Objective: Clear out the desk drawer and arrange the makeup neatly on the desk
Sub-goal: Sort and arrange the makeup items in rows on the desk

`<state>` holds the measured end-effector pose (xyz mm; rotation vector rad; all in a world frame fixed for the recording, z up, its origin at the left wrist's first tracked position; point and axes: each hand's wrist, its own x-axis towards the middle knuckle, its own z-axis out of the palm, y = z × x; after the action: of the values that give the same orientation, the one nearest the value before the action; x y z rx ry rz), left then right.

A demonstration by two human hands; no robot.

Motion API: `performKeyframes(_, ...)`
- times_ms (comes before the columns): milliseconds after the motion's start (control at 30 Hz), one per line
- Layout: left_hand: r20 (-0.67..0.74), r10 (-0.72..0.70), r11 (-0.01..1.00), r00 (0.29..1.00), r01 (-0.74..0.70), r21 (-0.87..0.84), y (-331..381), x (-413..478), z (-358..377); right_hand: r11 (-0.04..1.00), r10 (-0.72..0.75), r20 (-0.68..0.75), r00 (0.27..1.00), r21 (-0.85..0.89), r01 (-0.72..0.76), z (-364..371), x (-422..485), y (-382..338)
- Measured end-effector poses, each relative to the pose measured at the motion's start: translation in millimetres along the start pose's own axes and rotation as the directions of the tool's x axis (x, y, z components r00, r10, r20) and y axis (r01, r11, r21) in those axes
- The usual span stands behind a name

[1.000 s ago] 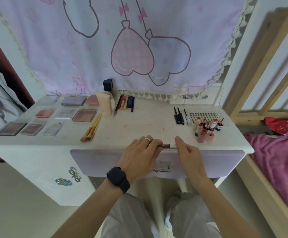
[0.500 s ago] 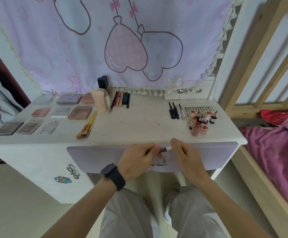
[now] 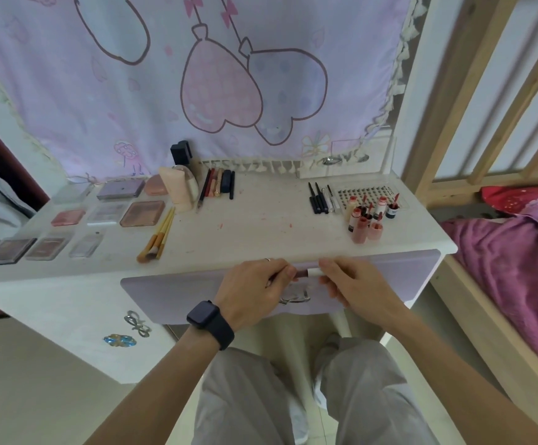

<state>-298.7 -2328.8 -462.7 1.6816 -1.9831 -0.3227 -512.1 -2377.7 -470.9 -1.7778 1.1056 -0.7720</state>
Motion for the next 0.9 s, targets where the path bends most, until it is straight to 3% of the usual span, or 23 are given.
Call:
performKeyframes(200,-0.007,-0.002,1.000,1.000,0.002,-0.018,-7,-3,1,0.988,0.012,0.055,0.998,0.151,-0.020,-1,-3,0)
performKeyframes(300,-0.008,0.004,0.999,1.000,-0.004,-0.035,-11,-3,2,0.992,0.054,0.036,0.998,0.111,-0.058,3,-2,-4)
performKeyframes(567,-0.036,-0.045,0.996,0.998,0.042,-0.078,-21,-6,3,0.984,-0.038,0.043,0.998,0.173,0.030,6,-1,1)
performKeyframes(767,-0.022,-0.050,0.995,0.998,0.048,-0.090,-21,-6,1,0.991,0.072,0.027,0.997,0.115,-0.074,10,1,-3)
performKeyframes(900,-0.009,-0.073,0.994,0.997,0.072,-0.082,-20,-5,0,0.985,0.019,0.045,0.999,0.172,-0.026,9,2,1)
